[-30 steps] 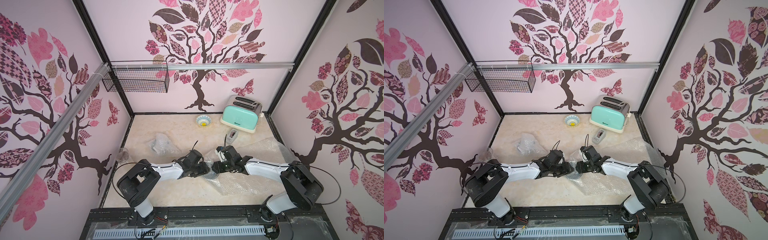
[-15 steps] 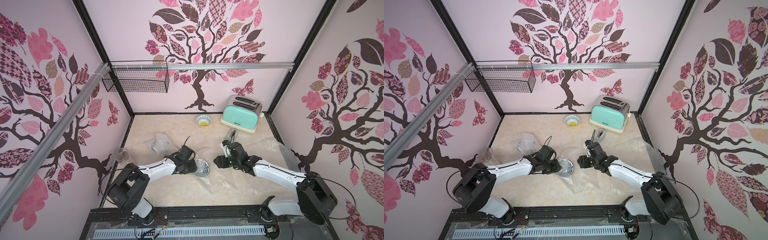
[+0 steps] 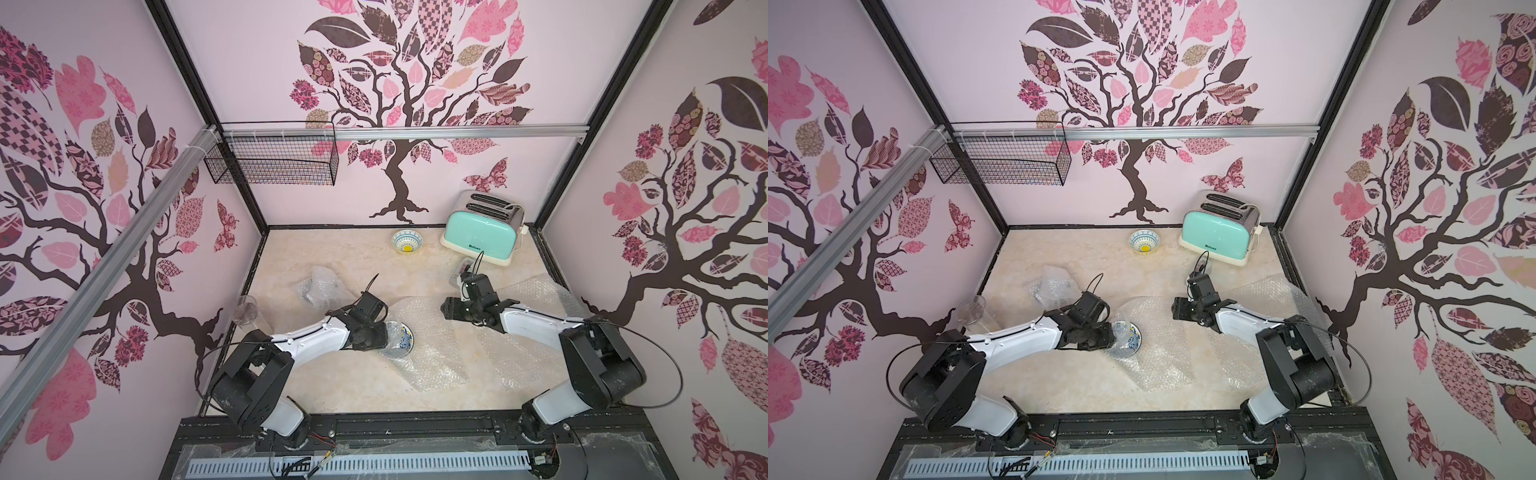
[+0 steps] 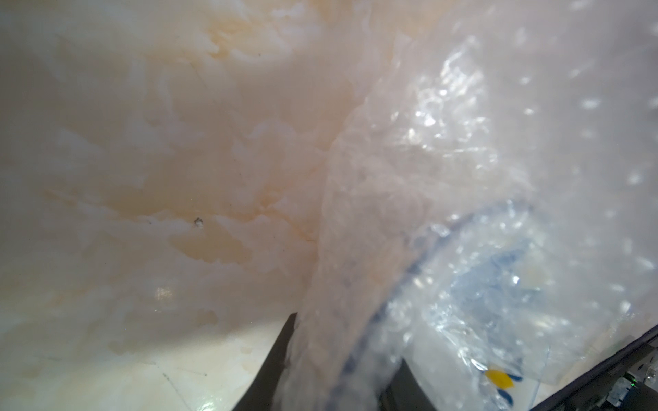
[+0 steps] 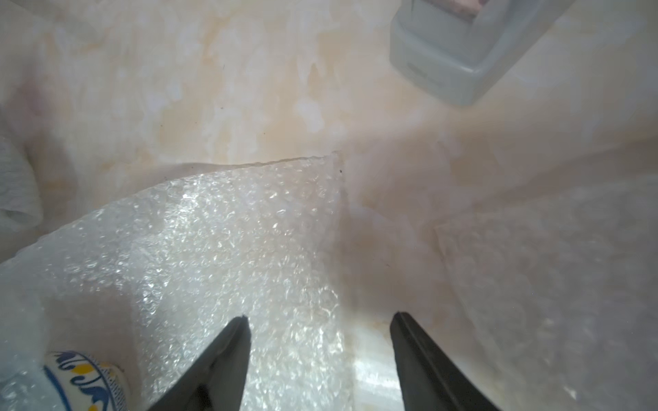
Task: Wrap bowls in bubble wrap
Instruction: Wrap the bowl in bubble wrap.
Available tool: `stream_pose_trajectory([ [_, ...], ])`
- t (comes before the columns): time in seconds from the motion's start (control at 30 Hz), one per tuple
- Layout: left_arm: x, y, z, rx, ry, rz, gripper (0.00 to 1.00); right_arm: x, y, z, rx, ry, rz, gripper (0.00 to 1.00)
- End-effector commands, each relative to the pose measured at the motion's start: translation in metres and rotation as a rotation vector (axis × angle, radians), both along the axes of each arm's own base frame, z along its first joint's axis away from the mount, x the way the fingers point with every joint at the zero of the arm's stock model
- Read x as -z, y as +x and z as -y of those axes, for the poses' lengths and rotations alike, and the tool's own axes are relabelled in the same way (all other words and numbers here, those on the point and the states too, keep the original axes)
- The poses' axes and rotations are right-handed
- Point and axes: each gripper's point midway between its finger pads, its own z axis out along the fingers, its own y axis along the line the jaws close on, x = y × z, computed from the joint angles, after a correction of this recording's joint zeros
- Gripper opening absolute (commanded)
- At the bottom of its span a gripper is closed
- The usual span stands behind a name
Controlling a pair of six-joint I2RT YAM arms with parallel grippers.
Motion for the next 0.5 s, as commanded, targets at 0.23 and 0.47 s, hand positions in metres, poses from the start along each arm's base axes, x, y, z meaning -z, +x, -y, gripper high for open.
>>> stream_pose_trajectory([
  [0.23, 0.016, -0.011, -0.015, 0.033, 0.072, -0.041, 0.30, 0.020, 0.024, -0.024, -0.070, 0.060, -0.086, 0.57],
  [0.47, 0.017, -0.010, -0.013, 0.044, 0.066, -0.039, 0.29, 0.011, 0.020, -0.036, -0.124, 0.120, -0.082, 0.27],
])
